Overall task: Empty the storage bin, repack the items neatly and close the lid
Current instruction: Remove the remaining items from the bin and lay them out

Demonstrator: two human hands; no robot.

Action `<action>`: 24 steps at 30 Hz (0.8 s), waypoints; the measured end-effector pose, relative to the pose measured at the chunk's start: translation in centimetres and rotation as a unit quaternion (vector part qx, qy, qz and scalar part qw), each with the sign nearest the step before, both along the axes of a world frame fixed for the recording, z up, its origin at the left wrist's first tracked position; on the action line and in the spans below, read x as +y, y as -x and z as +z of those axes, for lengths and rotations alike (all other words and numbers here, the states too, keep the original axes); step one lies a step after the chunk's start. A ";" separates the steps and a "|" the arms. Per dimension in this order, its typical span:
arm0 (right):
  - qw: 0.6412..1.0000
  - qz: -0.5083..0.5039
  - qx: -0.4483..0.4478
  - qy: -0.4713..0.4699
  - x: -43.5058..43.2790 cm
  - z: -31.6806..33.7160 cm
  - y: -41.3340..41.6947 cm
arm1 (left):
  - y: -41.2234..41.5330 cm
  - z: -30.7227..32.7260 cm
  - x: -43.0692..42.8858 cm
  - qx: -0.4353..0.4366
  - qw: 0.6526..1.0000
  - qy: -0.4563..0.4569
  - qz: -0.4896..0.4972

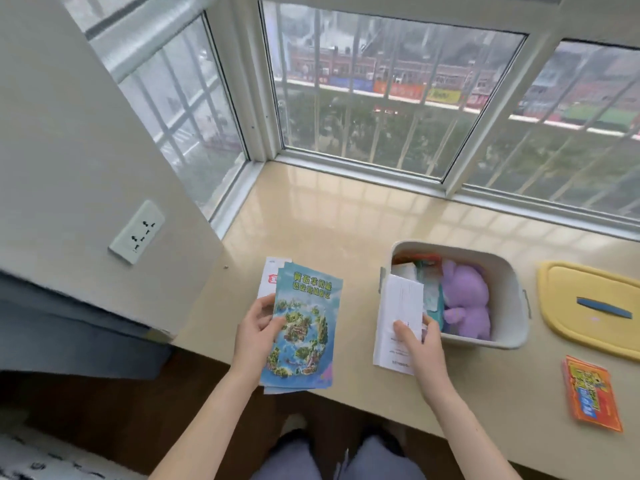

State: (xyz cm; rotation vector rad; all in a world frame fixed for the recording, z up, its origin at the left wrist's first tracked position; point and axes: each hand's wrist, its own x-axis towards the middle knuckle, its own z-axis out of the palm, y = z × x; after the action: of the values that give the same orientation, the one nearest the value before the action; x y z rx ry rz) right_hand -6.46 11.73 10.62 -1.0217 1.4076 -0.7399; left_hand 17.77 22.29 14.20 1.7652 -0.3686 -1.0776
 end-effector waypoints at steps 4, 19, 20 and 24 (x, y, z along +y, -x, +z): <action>0.999 -0.028 0.007 -0.027 4.5 -1.7 -3.3 | -4.2 -1.6 2.9 0.013 0.999 -0.030 -0.017; 0.984 -0.057 0.130 -0.110 7.1 -17.1 -3.9 | -3.6 -19.0 1.4 0.107 0.984 -0.122 -0.073; 0.983 -0.057 0.137 -0.109 6.9 -18.6 -3.8 | -3.3 -20.4 1.1 0.103 0.984 -0.126 -0.068; 0.981 -0.058 0.160 -0.092 6.0 -22.6 -3.6 | -2.4 -24.0 -0.7 0.082 0.988 -0.118 -0.053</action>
State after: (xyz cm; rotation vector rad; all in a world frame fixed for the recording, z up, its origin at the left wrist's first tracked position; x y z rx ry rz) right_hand -2.89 17.73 -12.02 -0.9478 1.7910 -0.5308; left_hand 20.18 21.64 -9.76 1.8623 -0.2437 -1.3801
